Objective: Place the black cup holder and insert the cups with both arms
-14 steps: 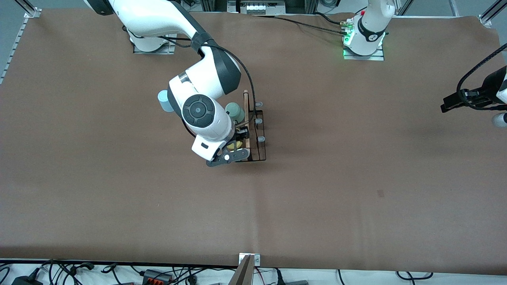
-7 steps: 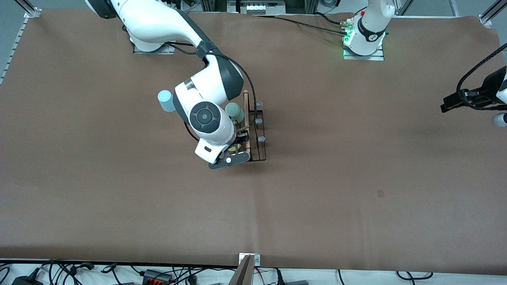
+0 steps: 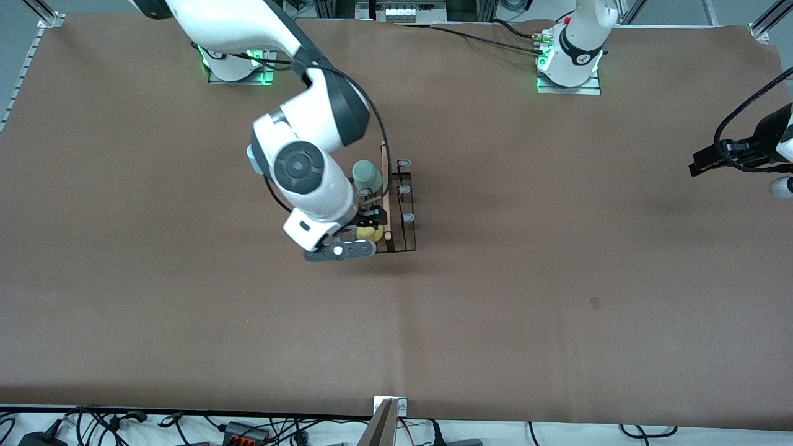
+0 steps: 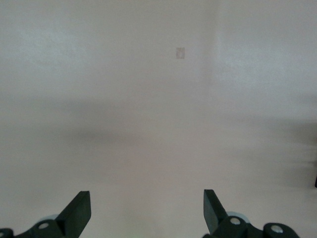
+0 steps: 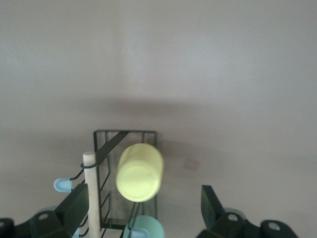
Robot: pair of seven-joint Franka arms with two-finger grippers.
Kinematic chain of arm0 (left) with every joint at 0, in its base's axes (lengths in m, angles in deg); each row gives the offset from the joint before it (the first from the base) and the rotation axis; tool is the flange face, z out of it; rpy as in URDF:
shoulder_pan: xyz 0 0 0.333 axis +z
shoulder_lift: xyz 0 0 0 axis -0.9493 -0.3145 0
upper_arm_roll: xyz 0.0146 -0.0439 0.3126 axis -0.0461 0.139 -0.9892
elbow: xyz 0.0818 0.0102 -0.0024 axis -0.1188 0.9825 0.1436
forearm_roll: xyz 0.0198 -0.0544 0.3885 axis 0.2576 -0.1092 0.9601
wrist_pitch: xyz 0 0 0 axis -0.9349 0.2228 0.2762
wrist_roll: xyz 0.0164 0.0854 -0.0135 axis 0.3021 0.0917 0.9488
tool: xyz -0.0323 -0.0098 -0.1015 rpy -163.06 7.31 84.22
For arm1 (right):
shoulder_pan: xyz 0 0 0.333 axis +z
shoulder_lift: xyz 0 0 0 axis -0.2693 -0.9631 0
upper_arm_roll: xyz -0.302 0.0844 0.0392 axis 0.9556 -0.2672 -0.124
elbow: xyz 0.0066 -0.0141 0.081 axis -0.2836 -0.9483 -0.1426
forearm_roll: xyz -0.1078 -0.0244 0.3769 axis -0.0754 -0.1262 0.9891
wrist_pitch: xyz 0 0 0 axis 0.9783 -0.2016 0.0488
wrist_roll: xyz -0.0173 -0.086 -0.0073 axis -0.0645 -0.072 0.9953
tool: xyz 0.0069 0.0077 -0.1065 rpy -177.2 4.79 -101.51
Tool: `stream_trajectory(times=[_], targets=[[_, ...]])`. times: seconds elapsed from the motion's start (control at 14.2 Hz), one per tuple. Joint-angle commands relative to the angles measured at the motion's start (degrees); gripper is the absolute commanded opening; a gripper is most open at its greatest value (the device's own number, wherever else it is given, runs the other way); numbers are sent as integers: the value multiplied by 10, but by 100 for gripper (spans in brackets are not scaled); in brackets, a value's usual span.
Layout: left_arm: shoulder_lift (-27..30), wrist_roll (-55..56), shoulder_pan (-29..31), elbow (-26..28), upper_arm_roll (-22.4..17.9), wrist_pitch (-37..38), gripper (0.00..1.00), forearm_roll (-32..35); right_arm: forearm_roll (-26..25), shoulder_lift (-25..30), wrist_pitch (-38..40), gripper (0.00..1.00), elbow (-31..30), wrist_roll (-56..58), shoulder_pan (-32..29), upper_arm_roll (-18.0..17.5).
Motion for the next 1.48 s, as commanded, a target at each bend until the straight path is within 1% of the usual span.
stream_trajectory(times=[0.0,0.28,0.42,0.49,0.56,0.63,0.7,0.84,0.91,1.05,1.26,1.4], targets=[[2,-3,2,-2,2,-3,100,-11,-8,54,58,100,-12,-2,-59,18],[2,-3,2,-2,2,-2,100,-11,-9,92,97,100,-13,1,-120,59],[2,-3,2,-2,2,-2,100,-11,-11,103,121,100,-18,51,-147,69],[2,-3,2,-2,2,-2,100,-11,-19,104,123,100,-19,86,-157,81],[2,-3,2,-2,2,-3,100,-11,-23,106,119,100,-21,108,-180,80],[2,-3,2,-2,2,-2,100,-11,-21,116,116,100,-28,128,-214,76],[2,-3,2,-2,2,-3,100,-11,-24,134,96,100,-54,152,-238,66],[2,-3,1,-2,2,-2,100,-11,-38,190,39,100,-133,216,-306,22],[2,-3,1,-2,2,-2,100,-11,-46,209,22,100,-156,239,-330,2],[2,-1,1,-2,2,-2,100,-11,-53,234,29,100,-172,255,-337,-3],[2,-1,1,-2,2,-2,100,-11,-59,273,92,100,-178,276,-338,-3],[2,-1,1,-2,2,-2,100,-11,-60,313,93,100,-229,300,-341,-1]])
